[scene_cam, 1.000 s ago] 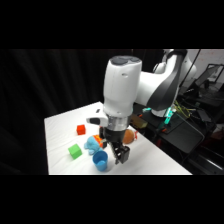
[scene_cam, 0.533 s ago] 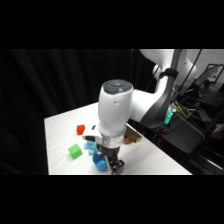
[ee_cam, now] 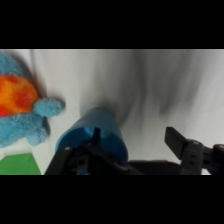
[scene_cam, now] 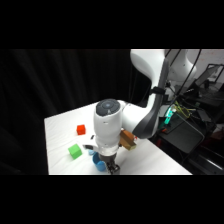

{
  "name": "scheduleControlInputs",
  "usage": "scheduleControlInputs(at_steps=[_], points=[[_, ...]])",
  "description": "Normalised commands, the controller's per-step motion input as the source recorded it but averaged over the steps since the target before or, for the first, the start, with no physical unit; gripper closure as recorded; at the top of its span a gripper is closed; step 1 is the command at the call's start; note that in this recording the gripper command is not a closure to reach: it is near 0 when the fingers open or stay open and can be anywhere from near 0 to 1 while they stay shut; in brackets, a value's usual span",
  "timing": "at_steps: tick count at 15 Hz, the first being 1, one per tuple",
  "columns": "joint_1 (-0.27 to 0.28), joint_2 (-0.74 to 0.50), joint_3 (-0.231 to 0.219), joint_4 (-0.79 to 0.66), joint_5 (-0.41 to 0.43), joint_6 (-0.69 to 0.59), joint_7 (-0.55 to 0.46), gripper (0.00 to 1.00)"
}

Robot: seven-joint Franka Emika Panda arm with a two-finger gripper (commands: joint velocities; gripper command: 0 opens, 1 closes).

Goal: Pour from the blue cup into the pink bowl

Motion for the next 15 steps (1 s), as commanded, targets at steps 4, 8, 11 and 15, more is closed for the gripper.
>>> scheduleControlInputs(at_steps=[4,8,11,15], points=[[-0.045,-0.04,0.012,0.03,0.181,-0.02,-0.19,1.0],[0.054,-0.11,-0.036,-0.02,0.092,-0.06,-0.11,0.62],[0.131,-0.13,-0.098,-0.07,0.001,-0.11,-0.03,0.05],[0.132,-0.42,-0.167,-0.22,-0.068,-0.32,0.09,0.05]])
